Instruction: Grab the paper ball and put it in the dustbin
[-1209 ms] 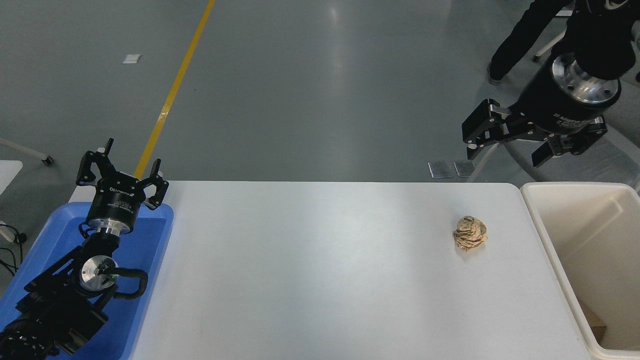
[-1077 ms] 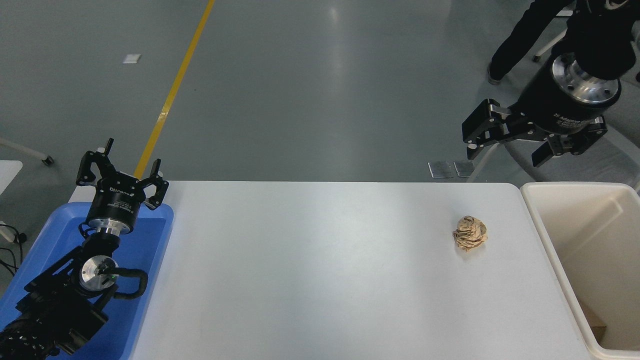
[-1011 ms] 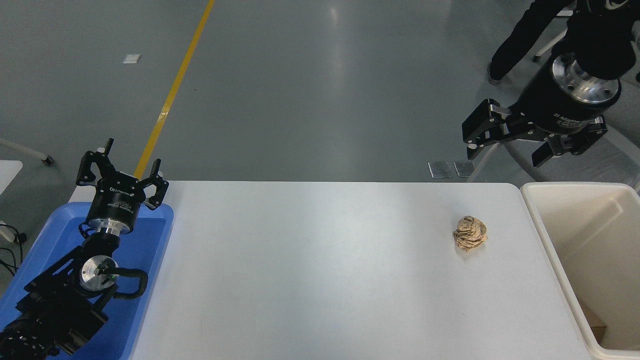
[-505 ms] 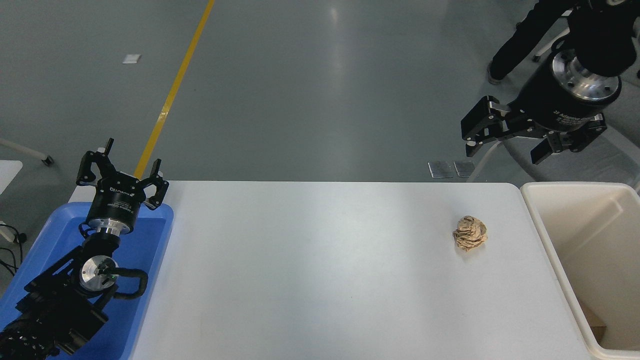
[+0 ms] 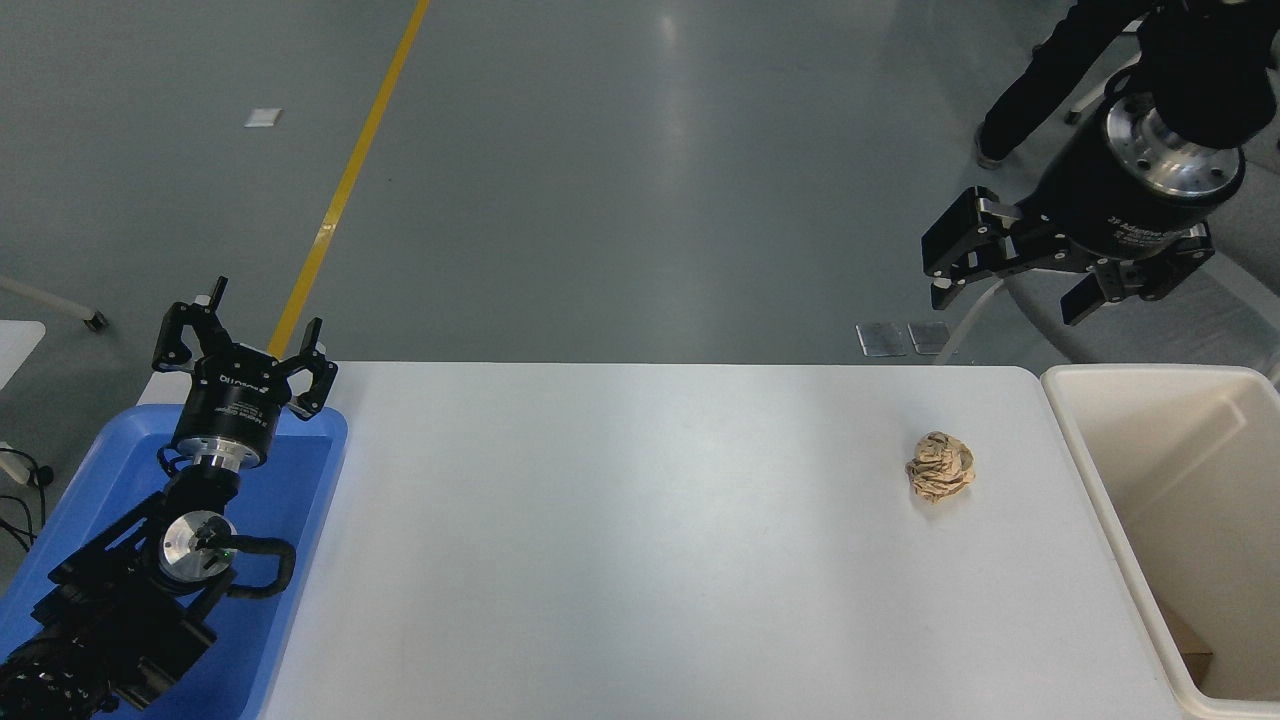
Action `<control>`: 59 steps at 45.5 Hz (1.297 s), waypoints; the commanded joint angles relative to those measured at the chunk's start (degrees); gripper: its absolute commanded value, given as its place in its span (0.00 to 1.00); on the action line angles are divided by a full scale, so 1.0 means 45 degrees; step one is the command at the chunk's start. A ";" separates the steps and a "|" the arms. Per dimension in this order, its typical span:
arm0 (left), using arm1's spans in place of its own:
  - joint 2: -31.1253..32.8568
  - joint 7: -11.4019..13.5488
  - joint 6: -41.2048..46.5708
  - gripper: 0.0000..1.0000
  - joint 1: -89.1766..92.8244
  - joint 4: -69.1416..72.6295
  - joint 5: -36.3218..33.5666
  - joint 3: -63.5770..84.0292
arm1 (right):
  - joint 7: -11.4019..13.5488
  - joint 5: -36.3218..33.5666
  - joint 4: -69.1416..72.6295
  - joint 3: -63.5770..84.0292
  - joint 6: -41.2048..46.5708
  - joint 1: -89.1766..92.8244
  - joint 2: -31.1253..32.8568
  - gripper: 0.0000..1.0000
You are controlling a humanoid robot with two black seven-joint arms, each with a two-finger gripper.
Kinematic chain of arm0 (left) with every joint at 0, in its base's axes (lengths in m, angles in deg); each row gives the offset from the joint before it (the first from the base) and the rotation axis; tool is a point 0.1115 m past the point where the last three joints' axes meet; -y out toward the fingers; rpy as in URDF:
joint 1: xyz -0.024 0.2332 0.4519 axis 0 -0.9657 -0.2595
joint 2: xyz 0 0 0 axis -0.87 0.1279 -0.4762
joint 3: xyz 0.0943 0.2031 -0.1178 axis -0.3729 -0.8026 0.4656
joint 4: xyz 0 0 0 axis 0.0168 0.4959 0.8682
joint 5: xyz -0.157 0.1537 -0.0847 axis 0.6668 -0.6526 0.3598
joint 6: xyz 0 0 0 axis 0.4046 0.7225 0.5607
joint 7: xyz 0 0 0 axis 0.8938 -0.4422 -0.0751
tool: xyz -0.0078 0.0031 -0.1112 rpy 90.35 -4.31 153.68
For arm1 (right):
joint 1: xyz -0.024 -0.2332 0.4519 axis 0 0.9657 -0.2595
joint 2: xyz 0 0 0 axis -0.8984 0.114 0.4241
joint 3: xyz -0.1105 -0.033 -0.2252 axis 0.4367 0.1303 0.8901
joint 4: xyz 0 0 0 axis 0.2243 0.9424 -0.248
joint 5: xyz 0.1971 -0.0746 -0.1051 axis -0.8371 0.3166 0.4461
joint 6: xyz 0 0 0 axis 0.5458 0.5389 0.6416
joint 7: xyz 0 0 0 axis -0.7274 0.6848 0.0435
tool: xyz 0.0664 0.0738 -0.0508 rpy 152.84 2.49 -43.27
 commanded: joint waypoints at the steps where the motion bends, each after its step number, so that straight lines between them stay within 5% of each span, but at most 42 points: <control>1: 0.0000 0.0003 -0.0008 0.99 -0.0010 -0.0004 0.0004 0.0000 | 0.0000 0.0000 -0.0289 -0.0258 0.0000 0.0741 0.0047 1.00; 18: 0.0000 0.0003 -0.0008 0.99 -0.0010 -0.0004 -0.0015 0.0000 | 0.0019 0.0136 -0.2008 -0.1254 0.0000 0.4216 -0.0109 1.00; 26: 0.0000 0.0003 -0.0008 0.99 -0.0010 0.0016 -0.0015 0.0000 | 0.0019 0.0390 -0.3277 -0.2055 -0.1872 0.6813 -0.1162 1.00; 40: 0.0000 0.0003 0.0012 0.99 0.0009 -0.0004 0.0004 0.0000 | 0.0058 0.3006 -0.4060 -0.2056 -0.7419 0.9939 -0.1983 1.00; 59: 0.0020 0.0003 -0.0008 0.99 -0.0010 -0.0004 0.0004 0.0000 | 0.0078 0.3262 -0.7847 -0.3070 -0.8359 1.3631 -0.2648 1.00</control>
